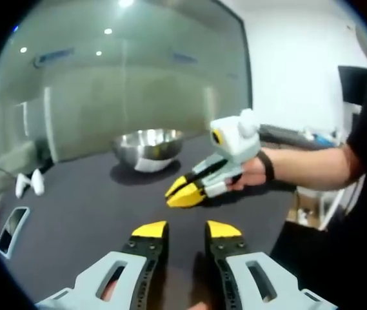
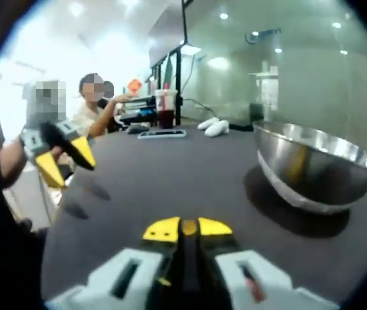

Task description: Pick up the QQ candy scattered on the table and place it into the stainless steel bowl on the table

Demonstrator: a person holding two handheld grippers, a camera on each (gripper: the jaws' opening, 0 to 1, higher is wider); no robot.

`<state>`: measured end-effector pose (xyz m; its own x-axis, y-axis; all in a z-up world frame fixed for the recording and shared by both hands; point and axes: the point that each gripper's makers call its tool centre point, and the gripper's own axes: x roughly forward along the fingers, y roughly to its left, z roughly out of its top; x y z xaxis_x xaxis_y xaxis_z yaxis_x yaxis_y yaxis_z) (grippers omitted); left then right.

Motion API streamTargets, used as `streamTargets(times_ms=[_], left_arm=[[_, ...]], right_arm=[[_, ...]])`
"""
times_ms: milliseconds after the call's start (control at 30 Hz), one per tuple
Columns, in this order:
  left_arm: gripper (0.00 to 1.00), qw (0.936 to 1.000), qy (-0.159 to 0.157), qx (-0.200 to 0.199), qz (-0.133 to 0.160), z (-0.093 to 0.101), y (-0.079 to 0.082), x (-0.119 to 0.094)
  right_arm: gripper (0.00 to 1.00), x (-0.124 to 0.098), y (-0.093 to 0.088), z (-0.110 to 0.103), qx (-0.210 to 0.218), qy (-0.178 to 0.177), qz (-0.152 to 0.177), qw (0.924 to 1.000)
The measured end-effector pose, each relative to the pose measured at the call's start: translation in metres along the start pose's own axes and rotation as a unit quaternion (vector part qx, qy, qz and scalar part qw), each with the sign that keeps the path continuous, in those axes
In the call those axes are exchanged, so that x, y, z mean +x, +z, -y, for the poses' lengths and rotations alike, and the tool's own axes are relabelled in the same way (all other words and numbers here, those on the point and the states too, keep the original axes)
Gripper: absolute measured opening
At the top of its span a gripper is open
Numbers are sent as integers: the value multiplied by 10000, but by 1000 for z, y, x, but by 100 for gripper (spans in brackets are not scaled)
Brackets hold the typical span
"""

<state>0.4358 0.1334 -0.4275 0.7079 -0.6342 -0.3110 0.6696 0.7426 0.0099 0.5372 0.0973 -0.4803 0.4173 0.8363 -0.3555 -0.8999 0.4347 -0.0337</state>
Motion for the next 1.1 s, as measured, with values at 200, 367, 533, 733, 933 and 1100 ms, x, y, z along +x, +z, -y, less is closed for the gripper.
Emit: streamTargets(times_ms=[200, 367, 533, 733, 933, 1100], left_arm=[[24, 10000, -12, 10, -23, 3, -2, 1], [24, 10000, -16, 28, -24, 3, -2, 0], [24, 10000, 3, 32, 16, 3, 0, -2], [24, 10000, 3, 63, -1, 5, 0, -3], [24, 9999, -41, 90, -22, 8, 1, 0], [24, 9998, -121, 157, 2, 14, 6, 5]], right_arm=[[10, -2, 0, 1, 35, -99, 30, 9999], [9, -11, 4, 7, 142, -329, 118, 9993], [9, -30, 7, 19, 313, -735, 295, 9964], [9, -65, 8, 35, 356, -1124, 590, 9913], [9, -91, 6, 54, 461, -1409, 656, 9868], [9, -103, 22, 68, 612, -1672, 877, 9801]])
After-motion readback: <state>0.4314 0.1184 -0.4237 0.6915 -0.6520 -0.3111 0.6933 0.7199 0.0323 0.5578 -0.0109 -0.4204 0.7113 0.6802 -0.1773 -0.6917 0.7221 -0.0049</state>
